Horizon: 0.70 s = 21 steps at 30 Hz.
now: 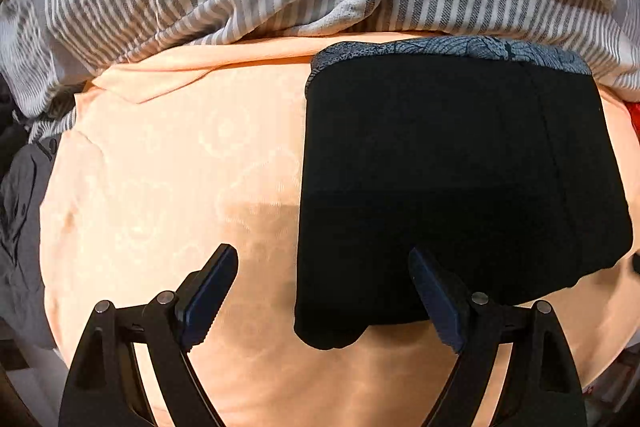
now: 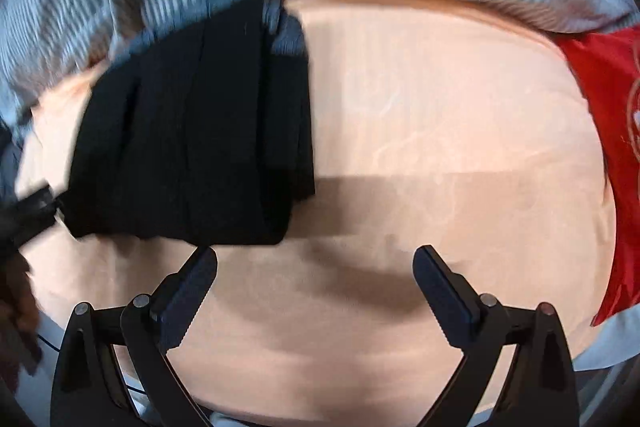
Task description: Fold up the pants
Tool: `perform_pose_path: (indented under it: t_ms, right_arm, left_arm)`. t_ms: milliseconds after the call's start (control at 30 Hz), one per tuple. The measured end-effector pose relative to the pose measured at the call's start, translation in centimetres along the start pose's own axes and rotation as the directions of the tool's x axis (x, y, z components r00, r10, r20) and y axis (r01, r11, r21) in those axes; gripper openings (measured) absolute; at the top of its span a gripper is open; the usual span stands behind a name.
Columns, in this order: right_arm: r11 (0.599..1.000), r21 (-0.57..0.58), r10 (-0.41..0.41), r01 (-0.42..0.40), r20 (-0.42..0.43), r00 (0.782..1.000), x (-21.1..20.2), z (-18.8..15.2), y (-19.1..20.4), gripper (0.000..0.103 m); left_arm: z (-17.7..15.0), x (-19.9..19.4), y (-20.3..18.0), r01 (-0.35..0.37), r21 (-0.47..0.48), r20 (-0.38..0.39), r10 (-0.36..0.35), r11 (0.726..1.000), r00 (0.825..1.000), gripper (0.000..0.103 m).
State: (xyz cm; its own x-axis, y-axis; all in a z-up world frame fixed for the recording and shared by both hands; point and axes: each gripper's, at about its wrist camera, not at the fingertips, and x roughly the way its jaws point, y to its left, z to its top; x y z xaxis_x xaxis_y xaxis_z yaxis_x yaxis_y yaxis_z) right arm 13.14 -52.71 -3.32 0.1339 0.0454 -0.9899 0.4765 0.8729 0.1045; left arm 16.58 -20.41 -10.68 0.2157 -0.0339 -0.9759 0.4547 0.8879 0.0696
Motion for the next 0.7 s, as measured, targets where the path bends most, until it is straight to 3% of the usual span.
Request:
perform_pose_path:
  t_ms: [67, 133, 233, 367, 467, 533, 700]
  right_arm:
    - [0.986, 0.081, 0.14, -0.143, 0.048, 0.989, -1.8, 0.7, -0.5, 0.099]
    - [0.956, 0.118, 0.259, -0.267, 0.086, 0.962, -2.9, 1.4, -0.3, 0.099]
    - [0.933, 0.095, 0.34, -0.347, 0.084, 0.937, -2.9, 2.5, 1.6, 0.099]
    - [0.94, 0.058, 0.334, -0.335, 0.027, 0.942, -0.8, 3.8, 4.7, 0.099]
    - [0.934, 0.078, 0.348, -0.348, 0.011, 0.938, 0.1, 3.7, 4.9, 0.099]
    - [0.941, 0.076, 0.331, -0.331, 0.012, 0.944, 0.1, 3.5, 5.2, 0.099]
    - [0.956, 0.07, 0.286, -0.285, -0.01, 0.958, 1.7, 4.1, 5.1, 0.099]
  left_arm:
    - [0.1, 0.2, -0.5, -0.016, 0.029, -0.002, 0.016, 0.999, 1.0, 0.088]
    - [0.1, 0.3, -0.5, -0.013, 0.026, -0.014, 0.013, 1.0, 1.0, 0.088]
    - [0.0, 0.4, 0.0, 0.003, 0.006, -0.026, -0.003, 1.0, 1.0, 0.088]
    - [0.0, 0.6, 0.1, 0.017, -0.003, -0.025, -0.017, 1.0, 1.0, 0.088]
    - [0.0, 0.7, 0.2, 0.021, -0.005, -0.023, -0.021, 1.0, 1.0, 0.09]
    - [0.0, 1.1, 0.5, 0.008, -0.011, -0.02, -0.008, 1.0, 1.0, 0.096]
    - [0.1, 1.6, 1.2, 0.04, -0.044, -0.041, -0.042, 0.998, 0.998, 0.096]
